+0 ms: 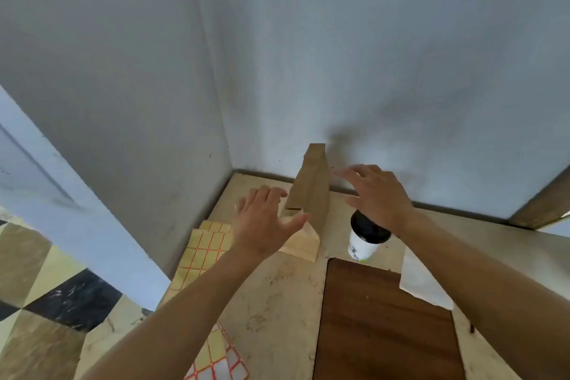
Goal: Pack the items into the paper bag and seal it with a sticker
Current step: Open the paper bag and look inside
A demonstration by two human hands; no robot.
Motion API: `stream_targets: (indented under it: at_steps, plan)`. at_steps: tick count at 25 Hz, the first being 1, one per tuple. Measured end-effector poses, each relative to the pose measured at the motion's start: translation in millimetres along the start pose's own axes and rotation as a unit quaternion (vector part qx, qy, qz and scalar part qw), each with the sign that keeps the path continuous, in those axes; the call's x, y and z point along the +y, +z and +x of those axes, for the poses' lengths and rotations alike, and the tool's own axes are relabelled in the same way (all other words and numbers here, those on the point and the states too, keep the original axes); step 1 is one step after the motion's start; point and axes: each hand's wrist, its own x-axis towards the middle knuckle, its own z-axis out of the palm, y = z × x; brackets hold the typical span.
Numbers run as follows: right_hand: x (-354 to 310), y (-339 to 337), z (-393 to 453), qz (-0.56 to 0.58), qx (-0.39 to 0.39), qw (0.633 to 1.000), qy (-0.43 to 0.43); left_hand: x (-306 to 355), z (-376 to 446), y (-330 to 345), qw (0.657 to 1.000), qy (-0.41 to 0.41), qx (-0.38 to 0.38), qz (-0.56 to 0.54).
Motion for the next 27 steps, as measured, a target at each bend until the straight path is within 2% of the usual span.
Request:
stream_targets:
  at_steps: [5,8,14,19,27]
  plan:
    - [11.9,32.2,73.1,-0.019,-0.045,0.998,-0.029,-9.1,31.6,27.9,0.999,-0.003,-0.017,0.047]
    - [22.9,55.2,99.3,-0.024,-0.060,0.997,-0.046,-12.8,37.1,41.6,0.999,0.029,-0.010,0.044]
    - [28.9,78.2,120.6,0.056,0.011,0.998,-0.037,-15.1,39.9,52.1,0.997,0.063,0.035,0.037]
    - [25.2,76.0,123.2,0.079,0.056,0.995,-0.019,-12.9,35.9,48.5,0.996,0.071,0.030,0.055]
    - [14.1,14.4,82.1,0.133,0.088,0.987,0.013,-15.5,15.4,-27.7,0.985,0.114,0.104,0.074]
